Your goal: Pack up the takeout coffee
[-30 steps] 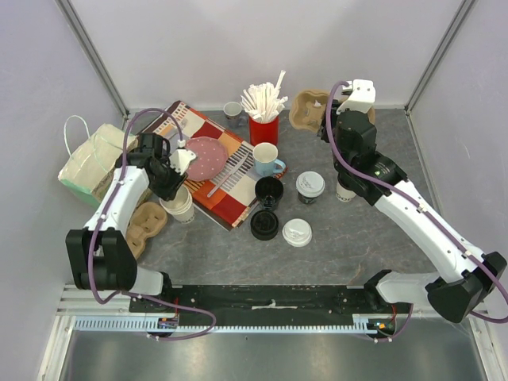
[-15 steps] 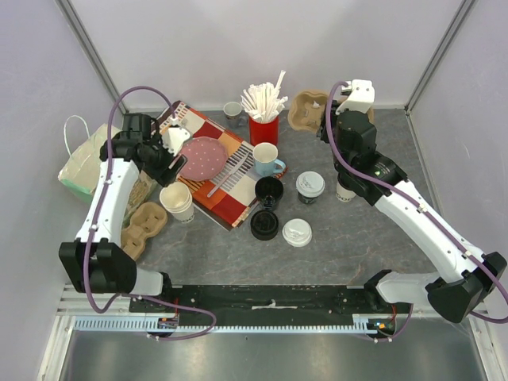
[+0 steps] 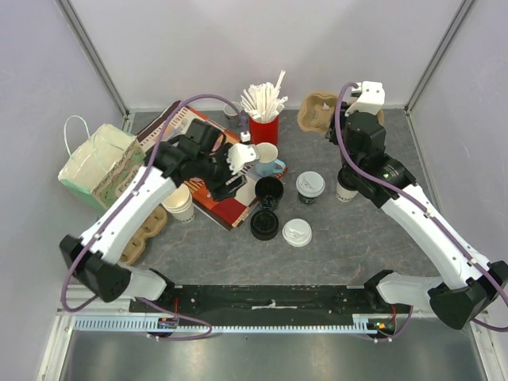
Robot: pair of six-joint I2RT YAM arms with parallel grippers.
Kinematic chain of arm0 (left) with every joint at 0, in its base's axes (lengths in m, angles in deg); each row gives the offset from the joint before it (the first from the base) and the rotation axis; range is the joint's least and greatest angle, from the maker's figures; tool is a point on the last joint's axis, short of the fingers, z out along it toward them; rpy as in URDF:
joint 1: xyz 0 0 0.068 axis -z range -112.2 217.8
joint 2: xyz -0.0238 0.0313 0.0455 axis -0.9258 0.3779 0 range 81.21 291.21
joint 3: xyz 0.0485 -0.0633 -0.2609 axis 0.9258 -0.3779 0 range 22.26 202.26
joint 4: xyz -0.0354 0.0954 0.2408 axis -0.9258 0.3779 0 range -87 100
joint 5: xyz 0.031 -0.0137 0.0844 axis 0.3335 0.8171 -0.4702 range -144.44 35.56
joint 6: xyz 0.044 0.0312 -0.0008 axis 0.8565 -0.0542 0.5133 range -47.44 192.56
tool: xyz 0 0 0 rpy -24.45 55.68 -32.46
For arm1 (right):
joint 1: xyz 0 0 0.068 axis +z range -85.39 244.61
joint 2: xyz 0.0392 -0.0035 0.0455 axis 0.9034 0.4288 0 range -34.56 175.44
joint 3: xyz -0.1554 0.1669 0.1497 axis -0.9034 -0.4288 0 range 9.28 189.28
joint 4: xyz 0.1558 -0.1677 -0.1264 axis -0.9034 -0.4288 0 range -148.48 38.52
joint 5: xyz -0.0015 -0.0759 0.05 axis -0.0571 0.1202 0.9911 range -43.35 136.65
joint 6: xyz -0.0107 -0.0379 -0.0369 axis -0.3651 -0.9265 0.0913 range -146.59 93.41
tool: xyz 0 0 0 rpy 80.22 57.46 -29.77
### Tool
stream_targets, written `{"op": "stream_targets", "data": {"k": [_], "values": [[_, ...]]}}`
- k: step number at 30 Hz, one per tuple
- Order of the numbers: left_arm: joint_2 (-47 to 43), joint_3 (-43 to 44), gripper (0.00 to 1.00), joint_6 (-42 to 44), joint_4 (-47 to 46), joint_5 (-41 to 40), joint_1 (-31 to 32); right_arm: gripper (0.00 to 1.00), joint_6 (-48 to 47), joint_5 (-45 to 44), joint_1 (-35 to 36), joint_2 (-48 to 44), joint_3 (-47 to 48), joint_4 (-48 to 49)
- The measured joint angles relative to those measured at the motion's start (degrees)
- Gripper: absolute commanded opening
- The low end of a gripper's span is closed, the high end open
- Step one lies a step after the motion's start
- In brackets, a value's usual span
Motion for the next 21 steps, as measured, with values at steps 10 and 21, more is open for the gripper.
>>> {"op": "stream_targets", "data": {"k": [10, 21], "values": [[20.90, 6.25, 0.80, -18.05, -12.15, -0.59, 1.86, 0.39, 0.00, 0.04, -2.19, -2.51, -1.20, -1.97], [31.95, 12.81, 0.71, -21.66, -16.72, -4.90, 3.85, 0.37, -0.94, 0.11, -4.76, -3.61, -1.55, -3.48]]}}
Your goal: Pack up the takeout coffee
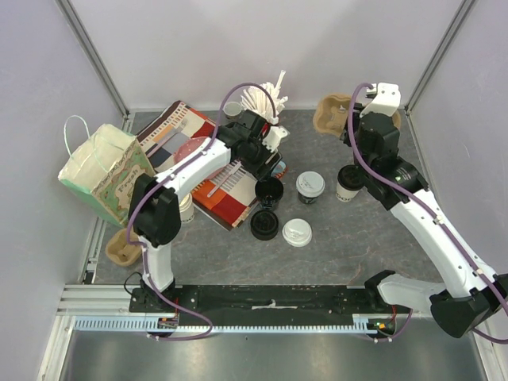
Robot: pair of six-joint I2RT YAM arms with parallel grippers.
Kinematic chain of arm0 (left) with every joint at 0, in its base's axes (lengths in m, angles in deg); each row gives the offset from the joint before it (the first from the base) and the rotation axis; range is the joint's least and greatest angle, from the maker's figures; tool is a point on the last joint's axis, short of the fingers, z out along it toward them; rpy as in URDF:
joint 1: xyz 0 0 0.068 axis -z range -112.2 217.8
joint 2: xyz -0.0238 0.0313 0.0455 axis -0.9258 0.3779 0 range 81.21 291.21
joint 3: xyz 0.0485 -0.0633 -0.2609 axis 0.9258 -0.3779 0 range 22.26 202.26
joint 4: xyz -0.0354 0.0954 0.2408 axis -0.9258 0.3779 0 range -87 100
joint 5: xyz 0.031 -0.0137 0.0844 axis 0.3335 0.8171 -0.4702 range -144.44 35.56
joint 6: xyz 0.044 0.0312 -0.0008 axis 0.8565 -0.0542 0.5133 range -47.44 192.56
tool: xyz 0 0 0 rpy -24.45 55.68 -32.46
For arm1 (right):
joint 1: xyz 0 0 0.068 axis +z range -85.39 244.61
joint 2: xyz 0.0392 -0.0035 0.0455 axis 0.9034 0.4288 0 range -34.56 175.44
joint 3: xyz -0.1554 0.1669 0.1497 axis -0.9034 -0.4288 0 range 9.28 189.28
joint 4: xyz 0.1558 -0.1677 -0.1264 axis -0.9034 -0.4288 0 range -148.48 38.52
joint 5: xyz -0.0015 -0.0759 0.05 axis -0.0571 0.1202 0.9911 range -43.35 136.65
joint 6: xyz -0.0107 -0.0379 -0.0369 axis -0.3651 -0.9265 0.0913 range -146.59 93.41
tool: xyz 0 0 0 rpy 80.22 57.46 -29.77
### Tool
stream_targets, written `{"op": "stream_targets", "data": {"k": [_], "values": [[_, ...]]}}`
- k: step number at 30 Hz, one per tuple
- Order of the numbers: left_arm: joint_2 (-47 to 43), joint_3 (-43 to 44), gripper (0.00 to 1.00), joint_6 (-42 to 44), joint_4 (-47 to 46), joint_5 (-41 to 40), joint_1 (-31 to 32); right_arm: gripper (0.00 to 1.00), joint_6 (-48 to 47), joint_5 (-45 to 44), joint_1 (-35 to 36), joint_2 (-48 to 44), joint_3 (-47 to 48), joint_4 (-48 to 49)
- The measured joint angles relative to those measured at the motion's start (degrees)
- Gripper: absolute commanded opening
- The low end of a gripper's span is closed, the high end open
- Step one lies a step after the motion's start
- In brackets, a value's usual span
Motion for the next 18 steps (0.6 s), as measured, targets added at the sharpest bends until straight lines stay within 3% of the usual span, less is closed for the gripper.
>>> {"op": "stream_targets", "data": {"k": [4, 7, 10, 14, 18], "values": [[3.06, 0.28, 0.65, 0.02, -0.02, -2.16, 1.01, 0.36, -0.28, 0.70, -1.09, 0.00, 0.00, -0.15], [4.42, 0.28, 0.52, 0.07, 0.15, -2.97, 1.68, 0.35, -0.39, 1.01, -1.86, -0.04, 0.00, -0.33], [4.85, 0.28, 0.35, 0.15, 0.44, -3.26, 2.14, 0.34, -0.39, 1.42, -2.62, -0.26, -0.15, -0.39], [4.98, 0.28, 0.02, 0.39, 1.05, -2.82, 2.54, 0.33, -0.39, 2.12, -3.37, -0.57, -0.39, -0.44], [4.98, 0.85, 0.02, 0.44, 1.95, -2.47, 2.82, 0.32, -0.37, 2.54, -3.91, -0.70, -0.50, -0.44]]}}
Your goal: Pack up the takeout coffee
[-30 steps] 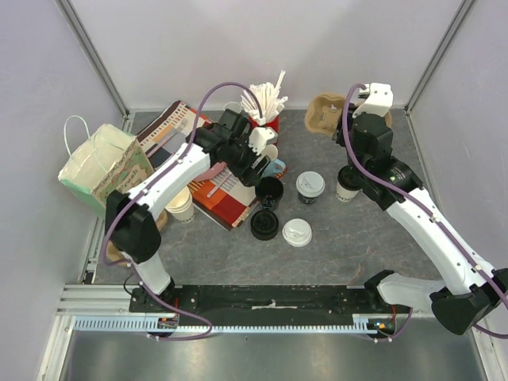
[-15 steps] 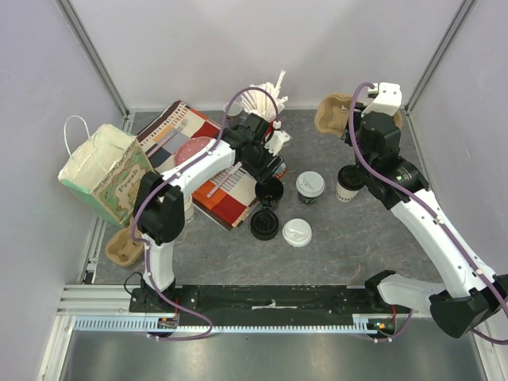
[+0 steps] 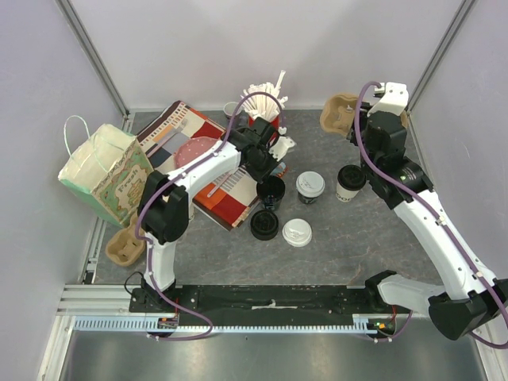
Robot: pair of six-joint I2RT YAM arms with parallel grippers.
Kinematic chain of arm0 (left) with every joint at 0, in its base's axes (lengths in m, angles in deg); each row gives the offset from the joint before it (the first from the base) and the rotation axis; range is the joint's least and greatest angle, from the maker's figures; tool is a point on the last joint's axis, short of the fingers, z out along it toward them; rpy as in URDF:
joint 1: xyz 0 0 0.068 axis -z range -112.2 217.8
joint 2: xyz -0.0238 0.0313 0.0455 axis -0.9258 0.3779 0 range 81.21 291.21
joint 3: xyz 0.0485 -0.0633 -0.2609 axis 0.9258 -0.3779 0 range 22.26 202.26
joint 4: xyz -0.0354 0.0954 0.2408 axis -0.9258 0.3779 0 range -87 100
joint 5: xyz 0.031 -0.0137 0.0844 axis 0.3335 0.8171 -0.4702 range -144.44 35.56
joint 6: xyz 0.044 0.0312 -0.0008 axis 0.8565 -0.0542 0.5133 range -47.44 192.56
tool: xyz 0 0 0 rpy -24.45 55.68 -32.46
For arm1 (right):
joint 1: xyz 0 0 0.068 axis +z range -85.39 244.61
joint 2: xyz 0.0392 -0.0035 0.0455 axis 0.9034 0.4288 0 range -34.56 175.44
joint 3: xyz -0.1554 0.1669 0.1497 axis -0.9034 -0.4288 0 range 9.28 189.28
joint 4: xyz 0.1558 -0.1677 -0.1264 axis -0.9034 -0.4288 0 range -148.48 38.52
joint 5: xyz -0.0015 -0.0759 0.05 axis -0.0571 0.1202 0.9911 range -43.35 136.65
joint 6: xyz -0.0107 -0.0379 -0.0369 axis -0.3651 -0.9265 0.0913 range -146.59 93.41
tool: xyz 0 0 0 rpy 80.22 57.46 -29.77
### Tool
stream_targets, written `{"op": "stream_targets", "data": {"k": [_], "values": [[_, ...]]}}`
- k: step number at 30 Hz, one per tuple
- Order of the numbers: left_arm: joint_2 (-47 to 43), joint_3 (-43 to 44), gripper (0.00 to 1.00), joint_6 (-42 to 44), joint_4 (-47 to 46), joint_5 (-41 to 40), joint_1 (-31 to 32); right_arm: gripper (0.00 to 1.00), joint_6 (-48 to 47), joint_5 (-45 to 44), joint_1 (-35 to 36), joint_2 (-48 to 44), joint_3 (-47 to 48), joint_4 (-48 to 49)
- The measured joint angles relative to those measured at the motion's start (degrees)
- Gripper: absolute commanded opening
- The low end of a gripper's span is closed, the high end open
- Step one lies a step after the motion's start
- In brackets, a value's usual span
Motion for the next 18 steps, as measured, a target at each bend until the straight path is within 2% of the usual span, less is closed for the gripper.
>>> {"op": "stream_targets", "data": {"k": [12, 18], "values": [[-2.25, 10.69, 0.02, -0.02, 5.99, 2.78, 0.15, 0.29, 0.00, 1.31, -1.27, -0.07, -0.02, -0.39], [-2.43, 22.01, 0.02, -0.48, 5.90, 2.54, 0.20, 0.28, 0.07, 1.75, -1.31, -0.07, -0.02, -1.01]]}}
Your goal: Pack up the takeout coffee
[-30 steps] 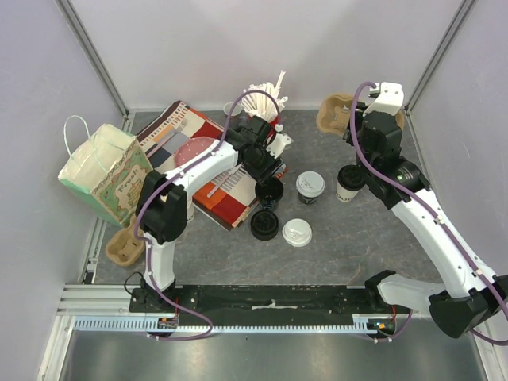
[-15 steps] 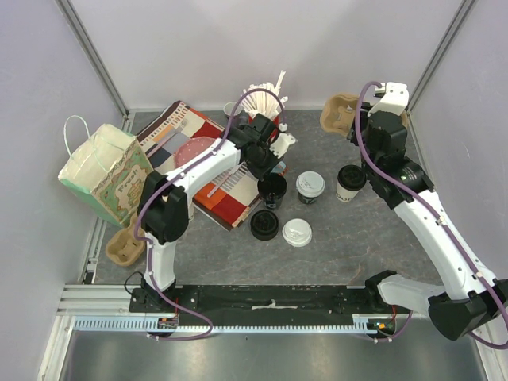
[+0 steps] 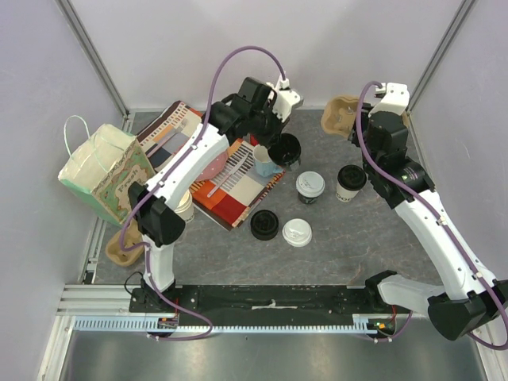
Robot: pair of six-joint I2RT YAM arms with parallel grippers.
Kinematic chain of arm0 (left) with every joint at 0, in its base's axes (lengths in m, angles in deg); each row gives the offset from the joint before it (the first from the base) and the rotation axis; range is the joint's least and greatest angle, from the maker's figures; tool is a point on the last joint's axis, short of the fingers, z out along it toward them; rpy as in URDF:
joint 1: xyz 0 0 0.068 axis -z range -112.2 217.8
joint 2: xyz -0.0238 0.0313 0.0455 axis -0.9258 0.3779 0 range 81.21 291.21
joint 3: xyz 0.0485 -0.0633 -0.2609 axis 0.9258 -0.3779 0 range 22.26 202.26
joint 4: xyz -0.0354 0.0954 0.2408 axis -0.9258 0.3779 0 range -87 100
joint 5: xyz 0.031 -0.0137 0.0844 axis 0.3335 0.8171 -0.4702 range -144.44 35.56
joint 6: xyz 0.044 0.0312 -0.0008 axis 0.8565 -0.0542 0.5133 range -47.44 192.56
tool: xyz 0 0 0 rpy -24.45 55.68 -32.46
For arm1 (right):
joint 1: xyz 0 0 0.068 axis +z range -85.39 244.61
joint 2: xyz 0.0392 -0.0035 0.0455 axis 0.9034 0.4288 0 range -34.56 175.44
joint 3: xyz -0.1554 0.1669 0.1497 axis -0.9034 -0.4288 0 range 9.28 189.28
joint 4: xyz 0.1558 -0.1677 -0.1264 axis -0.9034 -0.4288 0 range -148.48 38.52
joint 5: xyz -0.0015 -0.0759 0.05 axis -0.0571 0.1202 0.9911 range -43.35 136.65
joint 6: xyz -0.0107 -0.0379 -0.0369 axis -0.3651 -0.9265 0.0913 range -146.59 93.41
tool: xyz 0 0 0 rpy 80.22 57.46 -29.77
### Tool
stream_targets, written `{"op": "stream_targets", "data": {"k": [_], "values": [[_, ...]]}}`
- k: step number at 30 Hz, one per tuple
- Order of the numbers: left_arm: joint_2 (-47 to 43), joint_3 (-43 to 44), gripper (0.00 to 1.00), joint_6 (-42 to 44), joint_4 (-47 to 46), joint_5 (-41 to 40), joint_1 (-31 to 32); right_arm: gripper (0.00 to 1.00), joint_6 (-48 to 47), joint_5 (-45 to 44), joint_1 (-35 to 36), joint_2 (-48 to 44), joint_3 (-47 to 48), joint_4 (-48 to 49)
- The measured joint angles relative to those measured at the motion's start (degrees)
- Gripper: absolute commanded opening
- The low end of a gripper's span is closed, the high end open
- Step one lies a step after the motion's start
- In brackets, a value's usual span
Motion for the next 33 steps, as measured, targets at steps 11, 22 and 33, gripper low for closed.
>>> {"op": "stream_targets", "data": {"k": [11, 22, 33], "values": [[10.84, 12.33, 0.02, -2.62, -9.07, -5.07, 1.29, 0.28, 0.61, -3.72, -2.64, -2.19, 0.02, -4.55], [26.49, 19.76, 0.02, -4.07, -11.65, -9.05, 2.34, 0.27, 0.55, -4.83, -3.56, -3.63, 0.07, -7.52], [26.93, 18.51, 0.02, -5.81, -10.67, -8.87, 2.75, 0.27, 0.48, -4.96, -3.72, -3.63, 0.07, -8.31]]}}
